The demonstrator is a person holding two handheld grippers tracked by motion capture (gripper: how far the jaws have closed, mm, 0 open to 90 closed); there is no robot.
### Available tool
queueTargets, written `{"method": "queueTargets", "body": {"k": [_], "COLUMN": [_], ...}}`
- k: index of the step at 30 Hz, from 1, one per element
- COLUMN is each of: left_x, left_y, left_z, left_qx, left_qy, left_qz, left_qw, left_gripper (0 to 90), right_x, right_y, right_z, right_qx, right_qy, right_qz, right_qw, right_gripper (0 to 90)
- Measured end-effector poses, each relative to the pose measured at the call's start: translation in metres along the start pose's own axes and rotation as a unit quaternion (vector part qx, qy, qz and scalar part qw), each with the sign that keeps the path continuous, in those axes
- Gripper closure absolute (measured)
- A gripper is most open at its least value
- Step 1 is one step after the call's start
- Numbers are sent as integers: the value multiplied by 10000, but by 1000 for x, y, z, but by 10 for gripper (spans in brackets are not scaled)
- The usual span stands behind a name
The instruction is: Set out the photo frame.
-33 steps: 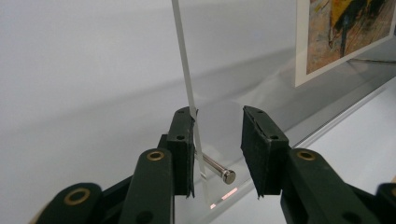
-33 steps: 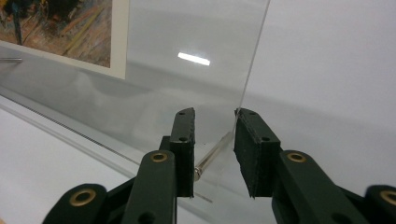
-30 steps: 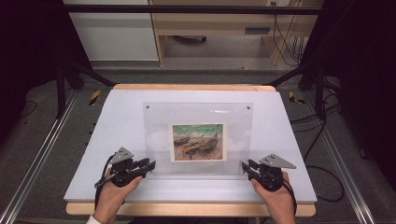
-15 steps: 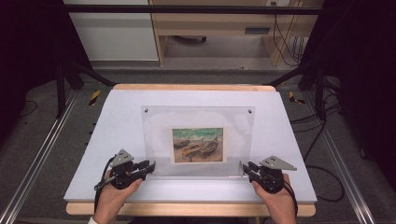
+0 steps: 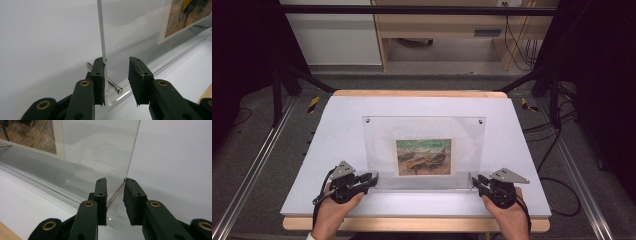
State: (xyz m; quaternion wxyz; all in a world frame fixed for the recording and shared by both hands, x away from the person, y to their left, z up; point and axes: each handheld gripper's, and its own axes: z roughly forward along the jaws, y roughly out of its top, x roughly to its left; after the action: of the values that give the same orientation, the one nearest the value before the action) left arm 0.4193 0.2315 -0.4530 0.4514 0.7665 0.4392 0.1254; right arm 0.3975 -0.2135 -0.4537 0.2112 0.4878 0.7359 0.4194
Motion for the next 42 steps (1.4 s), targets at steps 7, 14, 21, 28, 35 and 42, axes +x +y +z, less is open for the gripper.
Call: {"method": "queueTargets", "body": {"k": [7, 14, 21, 28, 35, 42], "left_x": [0, 0, -1, -1, -1, -2], "left_y": [0, -2, -2, -3, -3, -3], "left_z": [0, -1, -1, -1, -1, -1], "left_qx": [45, 107, 159, 160, 164, 174], "left_qy": [-22, -43, -44, -37, -38, -26], "left_qz": [25, 10, 69, 69, 66, 74], "left_qw": [10000, 9999, 9998, 9998, 9998, 9998], "left_gripper": [657, 656, 656, 655, 653, 649], "right_x": [1, 1, 3, 3, 3, 3], "right_y": [-1, -2, -4, -4, -4, -5], "right_z": [-1, -1, -2, -2, -2, -2], "right_qx": [21, 71, 111, 124, 133, 139], "right_qy": [-8, -6, -28, -24, -27, -35], "right_qz": [-14, -75, -120, -113, -126, -181], "right_qw": [10000, 9999, 9999, 9999, 9998, 9997], "right_gripper": [730, 731, 731, 732, 731, 731]}}
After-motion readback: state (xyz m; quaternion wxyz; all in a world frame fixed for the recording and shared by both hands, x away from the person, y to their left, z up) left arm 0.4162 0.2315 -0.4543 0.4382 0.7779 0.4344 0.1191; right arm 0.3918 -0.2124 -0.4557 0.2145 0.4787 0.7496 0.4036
